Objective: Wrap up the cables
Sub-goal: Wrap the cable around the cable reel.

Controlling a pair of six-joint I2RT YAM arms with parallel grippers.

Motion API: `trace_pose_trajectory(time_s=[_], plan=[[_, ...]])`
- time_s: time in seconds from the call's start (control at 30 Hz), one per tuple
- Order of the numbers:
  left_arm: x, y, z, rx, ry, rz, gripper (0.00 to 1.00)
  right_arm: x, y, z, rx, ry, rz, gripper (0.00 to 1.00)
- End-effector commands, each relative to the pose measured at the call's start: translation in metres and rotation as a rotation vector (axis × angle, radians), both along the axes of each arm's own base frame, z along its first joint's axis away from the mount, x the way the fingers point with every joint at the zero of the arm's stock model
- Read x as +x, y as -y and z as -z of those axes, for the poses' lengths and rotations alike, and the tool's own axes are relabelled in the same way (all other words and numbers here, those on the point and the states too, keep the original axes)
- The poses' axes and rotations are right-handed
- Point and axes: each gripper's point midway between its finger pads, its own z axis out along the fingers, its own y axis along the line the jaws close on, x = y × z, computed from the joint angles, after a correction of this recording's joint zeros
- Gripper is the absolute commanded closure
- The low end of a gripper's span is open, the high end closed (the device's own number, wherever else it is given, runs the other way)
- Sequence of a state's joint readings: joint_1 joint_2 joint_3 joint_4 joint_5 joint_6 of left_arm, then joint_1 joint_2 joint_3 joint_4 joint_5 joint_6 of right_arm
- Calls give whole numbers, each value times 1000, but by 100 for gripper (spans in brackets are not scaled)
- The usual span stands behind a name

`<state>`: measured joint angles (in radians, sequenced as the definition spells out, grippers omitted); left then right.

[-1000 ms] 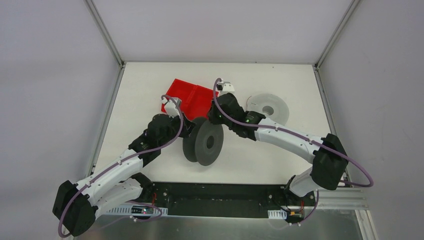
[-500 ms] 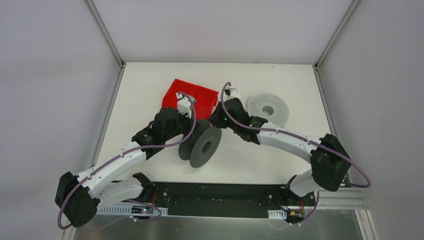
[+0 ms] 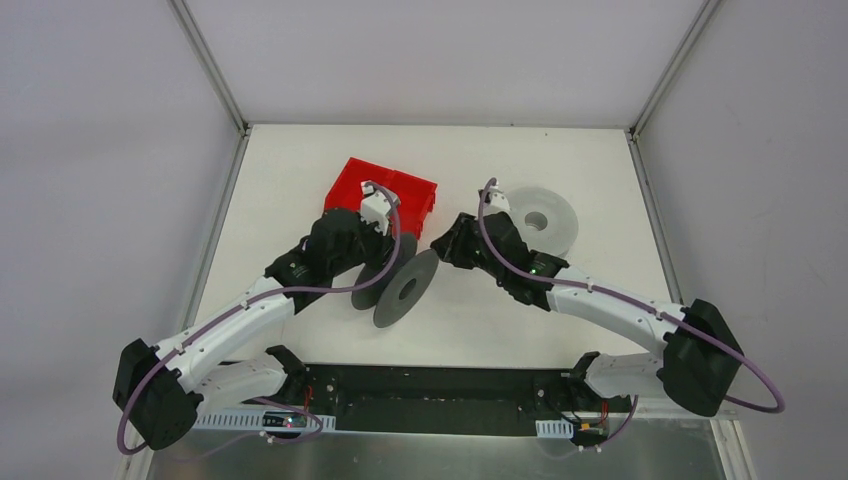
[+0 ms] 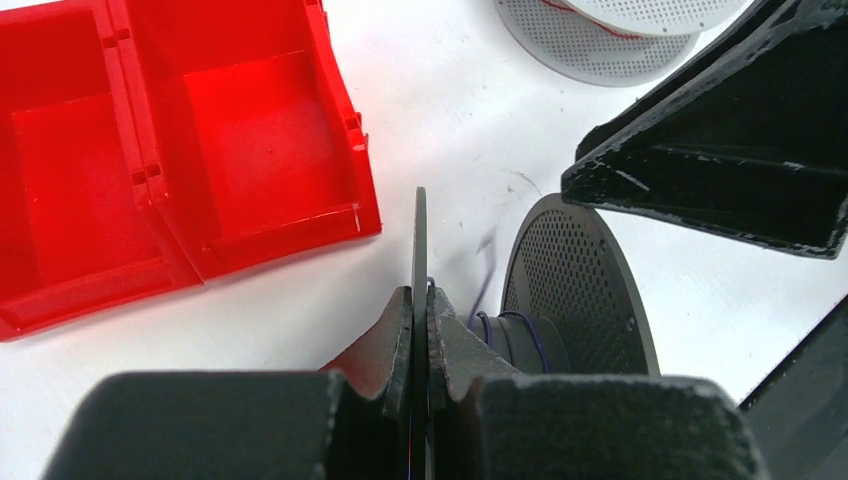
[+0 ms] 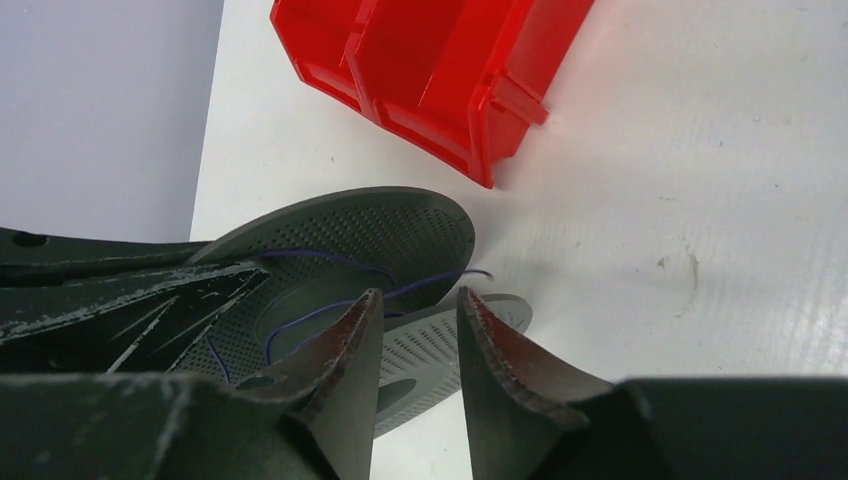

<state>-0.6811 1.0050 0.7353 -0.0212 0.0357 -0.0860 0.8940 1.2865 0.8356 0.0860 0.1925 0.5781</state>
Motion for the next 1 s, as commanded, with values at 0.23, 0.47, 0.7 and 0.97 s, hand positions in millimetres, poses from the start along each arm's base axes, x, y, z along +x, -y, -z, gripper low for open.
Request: trace_pose_trajectory(time_s=[0.23, 0.47, 0.7, 0.97], plan=[[-6, 26, -38, -89, 17, 123, 100, -14, 45, -31, -21, 160, -11, 55], [-30, 39, -31, -57, -21, 313, 100, -50, 53, -63, -82, 407, -291, 51], [-51, 46, -45, -51, 28, 512, 100, -79, 55, -74, -148, 470, -520, 53], [-60, 56, -45, -83, -27, 585, 100, -130, 31, -59, -41, 424, -868, 31]])
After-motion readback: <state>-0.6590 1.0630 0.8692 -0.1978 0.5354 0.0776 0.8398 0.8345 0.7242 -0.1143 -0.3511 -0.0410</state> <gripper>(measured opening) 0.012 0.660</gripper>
